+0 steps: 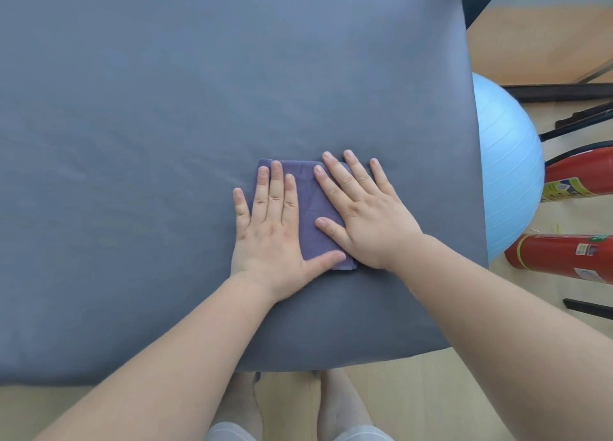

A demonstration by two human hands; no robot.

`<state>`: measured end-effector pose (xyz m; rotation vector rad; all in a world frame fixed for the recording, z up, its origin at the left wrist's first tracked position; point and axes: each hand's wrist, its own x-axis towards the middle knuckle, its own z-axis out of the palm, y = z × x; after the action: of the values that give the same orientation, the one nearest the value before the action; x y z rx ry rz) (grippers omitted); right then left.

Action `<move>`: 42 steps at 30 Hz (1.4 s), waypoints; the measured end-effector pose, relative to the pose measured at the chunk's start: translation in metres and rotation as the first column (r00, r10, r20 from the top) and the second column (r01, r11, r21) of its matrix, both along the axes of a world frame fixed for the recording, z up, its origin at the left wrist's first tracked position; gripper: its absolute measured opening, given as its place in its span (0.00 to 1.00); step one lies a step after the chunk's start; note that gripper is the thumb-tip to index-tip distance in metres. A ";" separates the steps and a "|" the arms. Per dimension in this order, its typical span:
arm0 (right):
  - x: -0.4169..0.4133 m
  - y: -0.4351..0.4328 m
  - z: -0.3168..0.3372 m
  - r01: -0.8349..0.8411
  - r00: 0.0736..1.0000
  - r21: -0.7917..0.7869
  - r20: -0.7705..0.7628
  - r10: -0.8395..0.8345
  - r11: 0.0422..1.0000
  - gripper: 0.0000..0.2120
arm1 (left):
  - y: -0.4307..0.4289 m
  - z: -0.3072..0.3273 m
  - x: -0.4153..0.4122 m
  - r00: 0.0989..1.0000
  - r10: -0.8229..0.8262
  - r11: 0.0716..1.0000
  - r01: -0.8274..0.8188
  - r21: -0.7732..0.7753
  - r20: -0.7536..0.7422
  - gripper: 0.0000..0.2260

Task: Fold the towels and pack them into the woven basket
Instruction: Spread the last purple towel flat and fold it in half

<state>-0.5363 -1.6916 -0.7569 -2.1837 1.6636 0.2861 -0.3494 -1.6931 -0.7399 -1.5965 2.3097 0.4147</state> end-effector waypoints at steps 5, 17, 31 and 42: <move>0.007 0.008 -0.002 0.058 0.998 -0.043 -0.017 -0.059 0.997 0.34 | -0.011 -0.004 0.003 0.999 0.019 0.999 -0.019 0.031 -0.027 0.58; 0.067 0.100 0.031 0.428 0.904 -0.069 0.049 -0.425 0.901 0.37 | 0.006 0.014 0.080 0.997 -0.011 1.000 0.009 -0.020 -0.079 0.52; 0.064 -0.028 0.061 -0.006 1.000 0.187 -0.029 0.012 0.982 0.39 | -0.054 0.031 0.083 0.992 -0.110 0.985 0.117 0.130 -0.065 0.35; 0.057 -0.071 0.064 -0.199 0.974 0.363 -0.033 0.226 0.910 0.23 | -0.093 0.036 0.066 0.984 -0.078 0.961 0.116 0.250 -0.159 0.20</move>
<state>-0.4795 -1.7631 -0.6926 -2.0907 1.2840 0.6829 -0.2837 -1.7860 -0.7039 -1.3623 2.3139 0.7985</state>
